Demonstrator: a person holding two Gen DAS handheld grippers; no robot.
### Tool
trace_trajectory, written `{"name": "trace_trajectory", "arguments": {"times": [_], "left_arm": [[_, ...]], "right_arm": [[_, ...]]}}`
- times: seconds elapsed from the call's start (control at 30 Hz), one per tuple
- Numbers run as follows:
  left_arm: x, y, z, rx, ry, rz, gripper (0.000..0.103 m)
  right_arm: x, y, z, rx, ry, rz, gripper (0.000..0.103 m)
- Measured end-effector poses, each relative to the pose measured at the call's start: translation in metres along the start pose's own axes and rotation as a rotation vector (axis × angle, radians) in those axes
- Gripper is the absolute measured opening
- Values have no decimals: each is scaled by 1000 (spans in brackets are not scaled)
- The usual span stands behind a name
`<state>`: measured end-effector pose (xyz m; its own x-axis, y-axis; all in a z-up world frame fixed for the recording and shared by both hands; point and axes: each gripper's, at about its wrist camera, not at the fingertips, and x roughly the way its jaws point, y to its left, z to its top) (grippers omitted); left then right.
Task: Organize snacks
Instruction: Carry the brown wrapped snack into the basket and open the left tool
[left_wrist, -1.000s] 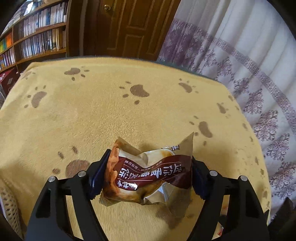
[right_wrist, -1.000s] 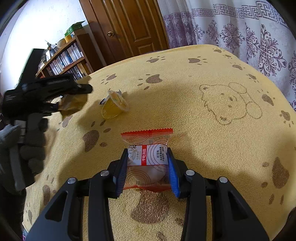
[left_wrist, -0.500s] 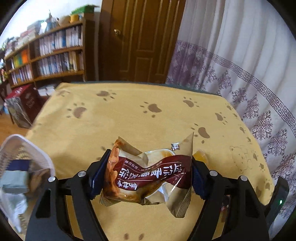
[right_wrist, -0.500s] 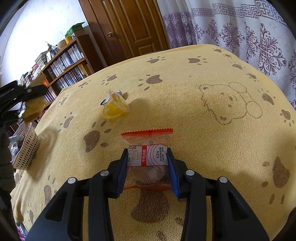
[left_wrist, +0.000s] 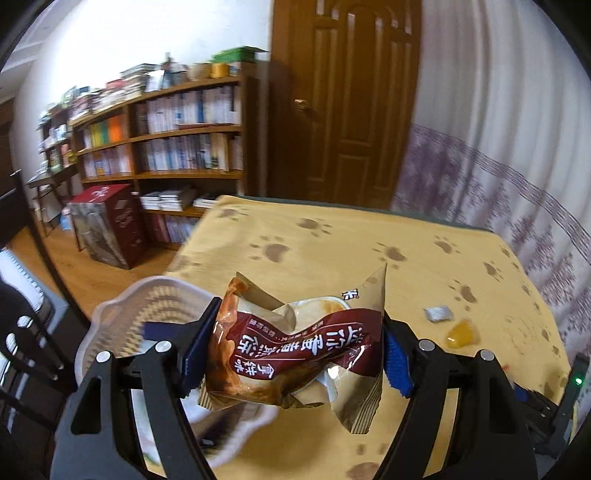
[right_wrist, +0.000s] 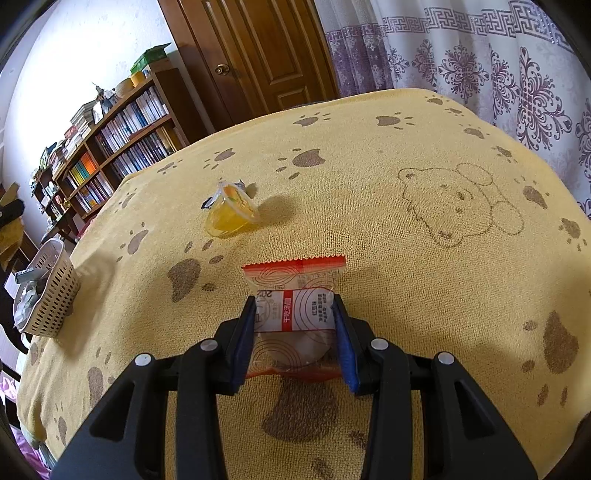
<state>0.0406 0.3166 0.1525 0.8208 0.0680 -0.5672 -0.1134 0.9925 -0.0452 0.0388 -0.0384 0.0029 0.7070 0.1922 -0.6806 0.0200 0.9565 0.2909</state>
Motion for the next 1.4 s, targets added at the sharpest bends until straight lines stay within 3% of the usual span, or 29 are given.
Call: {"name": "trace_trajectory", "arguments": {"times": [0.23, 0.53, 0.7, 0.9, 1.23, 1.4], "left_arm": [[7, 63, 7, -67, 0, 107, 78], [37, 100, 2, -89, 43, 173, 80], [54, 110, -5, -120, 72, 182, 91], [49, 127, -11, -194, 62, 163, 96], [24, 145, -23, -305, 11, 163, 96], [6, 136, -35, -315, -16, 172, 96]], "right_arm": [[0, 0, 0, -1, 0, -1, 40], [0, 0, 0, 0, 0, -1, 40], [0, 0, 0, -1, 0, 0, 40], [0, 0, 0, -1, 0, 0, 40], [0, 0, 0, -1, 1, 0, 40], [0, 0, 0, 0, 0, 0, 40]]}}
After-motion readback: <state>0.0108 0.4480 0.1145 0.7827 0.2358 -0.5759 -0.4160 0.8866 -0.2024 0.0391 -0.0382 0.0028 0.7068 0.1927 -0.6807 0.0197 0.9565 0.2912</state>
